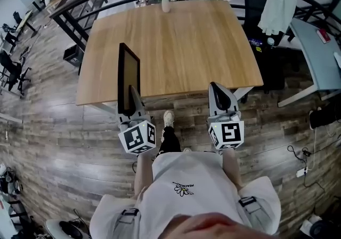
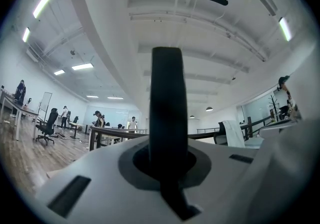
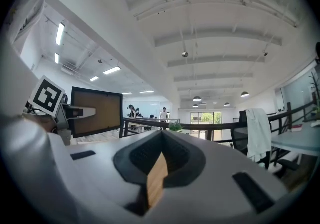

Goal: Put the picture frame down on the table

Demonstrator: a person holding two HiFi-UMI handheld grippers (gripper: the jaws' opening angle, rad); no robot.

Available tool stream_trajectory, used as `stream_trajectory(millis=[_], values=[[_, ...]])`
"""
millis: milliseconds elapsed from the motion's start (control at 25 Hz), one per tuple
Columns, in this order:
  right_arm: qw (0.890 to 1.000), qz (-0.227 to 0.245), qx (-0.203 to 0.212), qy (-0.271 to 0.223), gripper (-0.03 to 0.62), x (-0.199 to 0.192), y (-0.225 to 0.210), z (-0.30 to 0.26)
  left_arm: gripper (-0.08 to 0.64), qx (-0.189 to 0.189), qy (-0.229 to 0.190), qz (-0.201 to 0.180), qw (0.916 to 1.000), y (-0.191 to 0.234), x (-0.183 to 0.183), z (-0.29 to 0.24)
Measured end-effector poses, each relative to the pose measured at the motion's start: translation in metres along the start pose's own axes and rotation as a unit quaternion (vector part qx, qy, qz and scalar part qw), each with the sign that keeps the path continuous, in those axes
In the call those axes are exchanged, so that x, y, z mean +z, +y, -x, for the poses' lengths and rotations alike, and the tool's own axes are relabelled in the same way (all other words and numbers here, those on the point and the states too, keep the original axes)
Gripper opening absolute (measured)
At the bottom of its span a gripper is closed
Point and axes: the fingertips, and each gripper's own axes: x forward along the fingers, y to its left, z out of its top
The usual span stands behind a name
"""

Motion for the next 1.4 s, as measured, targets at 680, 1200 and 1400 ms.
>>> stream_trajectory(millis=[680,1200,1400], values=[[1.0,0.015,-0.019,0.013,0.011,-0.017,-0.005,-0.178,0.023,-0.037,0.013,0.02,0.999,0.045,-0.039,-0.182],[0.998,0.032,0.012,0.055,0.011,-0.028,0.02,-0.334,0.023,-0.053,0.055,0.024,0.9968,0.089,-0.081,-0.329],[0.998,0.028,0.003,0.057,0.011,-0.043,-0.017,-0.352,0.023,-0.041,0.061,0.02,0.9971,0.074,-0.09,-0.338]])
